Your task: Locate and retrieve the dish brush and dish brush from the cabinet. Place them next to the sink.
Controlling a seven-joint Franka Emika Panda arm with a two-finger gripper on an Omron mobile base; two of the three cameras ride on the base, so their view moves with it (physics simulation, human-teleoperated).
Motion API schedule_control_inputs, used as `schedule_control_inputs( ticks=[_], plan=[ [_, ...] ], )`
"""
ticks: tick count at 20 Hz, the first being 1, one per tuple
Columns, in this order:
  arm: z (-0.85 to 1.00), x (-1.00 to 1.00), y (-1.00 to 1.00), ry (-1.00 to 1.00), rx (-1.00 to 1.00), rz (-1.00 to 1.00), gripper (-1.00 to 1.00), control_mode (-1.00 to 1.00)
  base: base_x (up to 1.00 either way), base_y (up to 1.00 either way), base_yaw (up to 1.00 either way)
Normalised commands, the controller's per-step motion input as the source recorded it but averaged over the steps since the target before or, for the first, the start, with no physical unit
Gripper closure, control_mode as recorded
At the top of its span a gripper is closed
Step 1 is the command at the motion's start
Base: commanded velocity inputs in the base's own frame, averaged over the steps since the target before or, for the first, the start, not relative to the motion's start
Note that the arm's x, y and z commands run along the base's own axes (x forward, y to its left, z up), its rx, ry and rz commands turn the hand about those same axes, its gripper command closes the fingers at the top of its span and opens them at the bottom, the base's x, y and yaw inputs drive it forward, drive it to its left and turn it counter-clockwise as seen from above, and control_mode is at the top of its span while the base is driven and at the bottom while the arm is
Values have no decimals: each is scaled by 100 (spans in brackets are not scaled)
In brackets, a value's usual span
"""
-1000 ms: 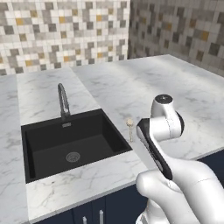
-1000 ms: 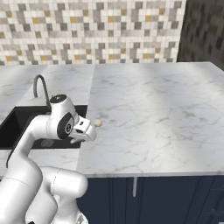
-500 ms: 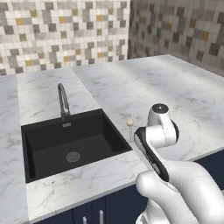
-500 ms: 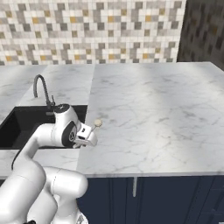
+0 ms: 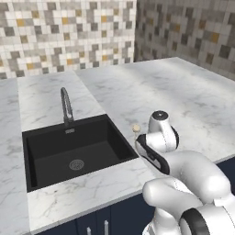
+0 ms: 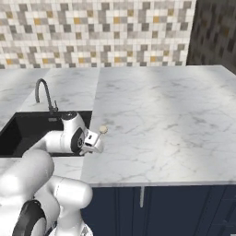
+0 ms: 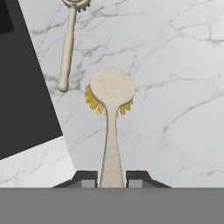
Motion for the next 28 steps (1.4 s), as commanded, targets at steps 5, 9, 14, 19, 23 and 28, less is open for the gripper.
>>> schedule_control_inputs(
  ticks=[5,9,14,19,23,28],
  plan=[
    [-29,33,0,1,1,0,100,-100,0,0,0],
    [-35,22,0,0,1,0,100,-100,0,0,0],
    [-35,16,0,0,1,0,100,-100,0,0,0],
    [-33,4,0,0,3,0,100,-100,0,0,0],
    [-27,0,0,0,3,0,100,-100,0,0,0],
    [-10,0,1,0,1,0,-100,-100,0,0,0]
  ],
)
